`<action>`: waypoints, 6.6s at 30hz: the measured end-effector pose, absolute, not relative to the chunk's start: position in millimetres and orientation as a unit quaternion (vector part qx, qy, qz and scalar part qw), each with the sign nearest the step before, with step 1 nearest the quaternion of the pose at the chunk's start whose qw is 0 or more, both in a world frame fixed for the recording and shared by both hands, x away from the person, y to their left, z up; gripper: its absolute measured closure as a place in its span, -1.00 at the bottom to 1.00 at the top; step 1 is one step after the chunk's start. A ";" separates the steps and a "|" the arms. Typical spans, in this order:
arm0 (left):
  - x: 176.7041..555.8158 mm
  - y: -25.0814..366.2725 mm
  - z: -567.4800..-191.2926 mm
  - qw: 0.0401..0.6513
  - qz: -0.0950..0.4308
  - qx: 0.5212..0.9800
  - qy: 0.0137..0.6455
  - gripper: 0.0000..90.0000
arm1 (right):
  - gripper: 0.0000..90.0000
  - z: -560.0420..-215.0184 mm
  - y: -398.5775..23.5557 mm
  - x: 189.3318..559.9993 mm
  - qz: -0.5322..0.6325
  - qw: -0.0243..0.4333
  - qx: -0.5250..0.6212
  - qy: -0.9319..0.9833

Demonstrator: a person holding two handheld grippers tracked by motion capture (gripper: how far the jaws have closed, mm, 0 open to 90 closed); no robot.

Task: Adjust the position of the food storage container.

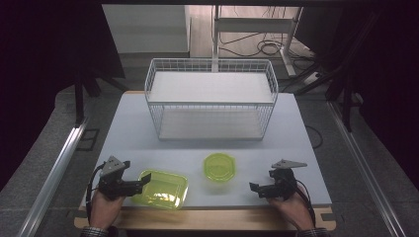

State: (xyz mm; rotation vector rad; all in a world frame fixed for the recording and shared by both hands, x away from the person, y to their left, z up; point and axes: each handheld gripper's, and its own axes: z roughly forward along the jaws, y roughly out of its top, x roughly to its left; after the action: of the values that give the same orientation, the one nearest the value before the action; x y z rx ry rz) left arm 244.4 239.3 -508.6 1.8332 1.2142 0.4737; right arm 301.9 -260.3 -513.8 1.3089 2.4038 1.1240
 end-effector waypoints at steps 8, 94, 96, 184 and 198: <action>241.1 229.2 -500.3 0.415 0.188 0.755 0.470 -0.94 | -0.82 -509.4 -254.9 298.6 0.380 0.102 0.429 0.813; 238.3 238.9 -514.7 0.414 0.227 0.748 0.466 -0.93 | 0.98 -478.5 -115.1 337.3 0.357 0.064 0.260 0.895; 238.5 238.8 -514.8 0.414 0.227 0.748 0.466 -0.93 | 0.98 -479.0 -122.9 338.1 0.358 0.065 0.268 0.892; 231.8 181.7 -525.7 0.336 0.100 0.846 0.403 1.00 | 0.98 -509.8 -147.4 271.9 0.358 -0.009 0.289 0.888; 239.3 148.3 -527.1 0.352 0.088 0.850 0.381 0.99 | 0.98 -508.6 -165.5 287.2 0.354 0.017 0.316 0.880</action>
State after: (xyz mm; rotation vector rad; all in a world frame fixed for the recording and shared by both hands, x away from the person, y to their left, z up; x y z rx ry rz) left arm 239.3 148.3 -527.1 2.2008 0.9869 0.2275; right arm 287.2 -165.5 -508.6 0.9829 2.7353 1.1012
